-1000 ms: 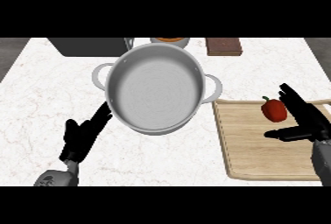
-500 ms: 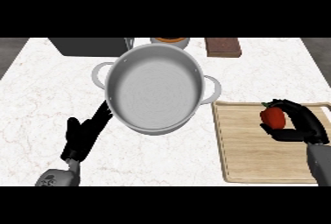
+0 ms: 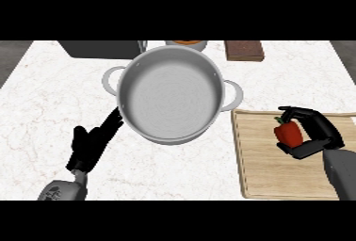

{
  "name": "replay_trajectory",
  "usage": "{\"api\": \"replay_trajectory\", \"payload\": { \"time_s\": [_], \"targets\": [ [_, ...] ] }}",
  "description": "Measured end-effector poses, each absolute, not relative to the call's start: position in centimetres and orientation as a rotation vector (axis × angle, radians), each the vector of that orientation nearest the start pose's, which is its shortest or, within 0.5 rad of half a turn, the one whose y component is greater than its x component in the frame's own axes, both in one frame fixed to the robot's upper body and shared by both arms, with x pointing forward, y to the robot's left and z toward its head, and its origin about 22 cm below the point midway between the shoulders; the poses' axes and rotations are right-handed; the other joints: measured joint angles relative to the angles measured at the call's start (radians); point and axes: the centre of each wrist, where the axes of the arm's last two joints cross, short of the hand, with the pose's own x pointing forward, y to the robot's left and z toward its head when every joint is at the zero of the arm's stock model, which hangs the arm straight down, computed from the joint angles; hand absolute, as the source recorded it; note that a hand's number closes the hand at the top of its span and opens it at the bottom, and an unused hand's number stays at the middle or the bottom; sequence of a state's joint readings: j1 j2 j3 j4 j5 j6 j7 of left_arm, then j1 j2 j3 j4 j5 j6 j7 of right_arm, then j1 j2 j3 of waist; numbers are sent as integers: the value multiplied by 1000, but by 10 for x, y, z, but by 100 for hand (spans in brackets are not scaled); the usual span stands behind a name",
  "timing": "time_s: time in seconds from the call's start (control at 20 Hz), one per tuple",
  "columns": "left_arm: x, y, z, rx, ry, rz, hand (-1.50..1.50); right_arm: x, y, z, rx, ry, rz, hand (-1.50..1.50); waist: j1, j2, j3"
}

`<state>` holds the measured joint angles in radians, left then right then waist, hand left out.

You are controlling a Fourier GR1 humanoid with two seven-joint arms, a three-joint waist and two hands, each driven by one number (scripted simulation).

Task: Pick the bell pepper from the tray and place it in the pot

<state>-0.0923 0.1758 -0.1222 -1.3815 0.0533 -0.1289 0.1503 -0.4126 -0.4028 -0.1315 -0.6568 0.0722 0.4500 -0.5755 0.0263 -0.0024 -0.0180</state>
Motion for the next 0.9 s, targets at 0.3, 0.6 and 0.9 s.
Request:
{"api": "replay_trajectory", "payload": {
  "time_s": [0.3, 0.6, 0.9],
  "targets": [
    [260, 235, -24, -65, -1296, -297, 0, 329, -359, -48, 100, -1658, 486, 150, -2, 4, 12],
    [253, 242, -22, -60, -1284, -286, 0, 341, -341, -42, 71, -1732, 564, 150, -14, 3, 17],
    [256, 245, -20, -41, -1282, -269, 0, 352, -330, -7, 1, -1831, 662, 150, -28, -2, 18]
  ]
}}
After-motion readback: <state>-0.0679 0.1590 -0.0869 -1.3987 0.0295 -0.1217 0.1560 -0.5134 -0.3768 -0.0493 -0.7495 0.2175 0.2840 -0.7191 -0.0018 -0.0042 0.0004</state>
